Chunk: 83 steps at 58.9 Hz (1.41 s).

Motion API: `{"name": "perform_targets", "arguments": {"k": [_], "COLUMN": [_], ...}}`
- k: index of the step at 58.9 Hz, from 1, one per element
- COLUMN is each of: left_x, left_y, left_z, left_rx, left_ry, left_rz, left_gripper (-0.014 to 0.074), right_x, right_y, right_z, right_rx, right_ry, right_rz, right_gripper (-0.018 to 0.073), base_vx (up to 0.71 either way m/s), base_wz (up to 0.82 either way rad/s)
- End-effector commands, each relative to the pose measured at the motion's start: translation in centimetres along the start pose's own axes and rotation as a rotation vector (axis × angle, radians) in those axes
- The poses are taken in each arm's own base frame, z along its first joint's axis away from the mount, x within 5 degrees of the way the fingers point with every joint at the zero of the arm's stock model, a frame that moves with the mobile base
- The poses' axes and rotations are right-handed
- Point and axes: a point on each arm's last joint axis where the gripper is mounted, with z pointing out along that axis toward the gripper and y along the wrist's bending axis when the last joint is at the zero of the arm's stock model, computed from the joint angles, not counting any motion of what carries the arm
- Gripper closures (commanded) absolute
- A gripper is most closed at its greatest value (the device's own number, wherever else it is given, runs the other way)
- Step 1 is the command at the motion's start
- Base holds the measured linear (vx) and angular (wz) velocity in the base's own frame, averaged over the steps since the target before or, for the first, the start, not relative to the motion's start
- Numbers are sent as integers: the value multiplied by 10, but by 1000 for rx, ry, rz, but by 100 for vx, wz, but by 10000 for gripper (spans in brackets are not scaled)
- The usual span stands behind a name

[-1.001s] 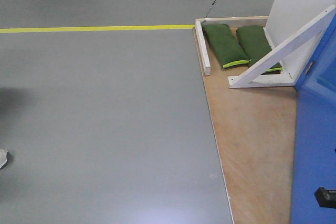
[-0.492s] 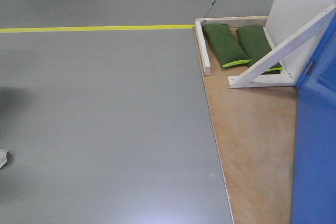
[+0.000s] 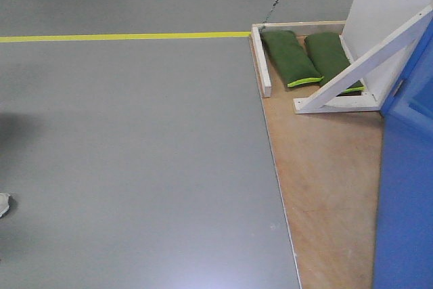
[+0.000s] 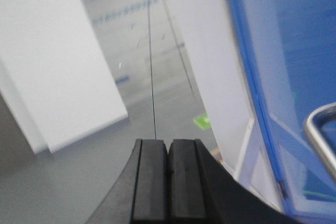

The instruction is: Move to blue door and open it

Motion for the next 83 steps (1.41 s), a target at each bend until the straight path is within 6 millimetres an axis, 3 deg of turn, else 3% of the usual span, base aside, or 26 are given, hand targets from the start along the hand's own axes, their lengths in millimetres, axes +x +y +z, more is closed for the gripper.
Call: {"name": "perform_targets", "arguments": {"k": [1, 23, 42, 52, 64, 73, 83], "left_x": [-6, -6, -6, -6, -6, -6, -6], "left_y": [0, 0, 0, 0, 0, 0, 0], "left_z": [-1, -1, -1, -1, -1, -1, -1], "left_rx": [-3, -3, -3, -3, -3, -3, -3], "left_ry": [-90, -90, -90, -90, -90, -89, -89], "left_rz": [-3, -3, -3, -3, -3, -3, -3], "left_gripper": [526, 526, 526, 526, 526, 526, 526], "right_x": [-37, -110, -159, -160, -151, -142, -137], "right_y": [3, 0, -29, -57, -84, -92, -86], "right_z": [-3, -10, 3, 14, 37, 58, 66], "right_rx": [26, 91, 177, 291, 367, 364, 307], "right_ry": [-184, -556, -875, -970, -925, -809, -684], "right_rz": [92, 386, 668, 730, 810, 836, 852], "right_gripper": [557, 557, 557, 557, 557, 557, 557], "base_vx": [0, 0, 0, 0, 0, 0, 0], "base_wz": [0, 0, 0, 0, 0, 0, 0]}}
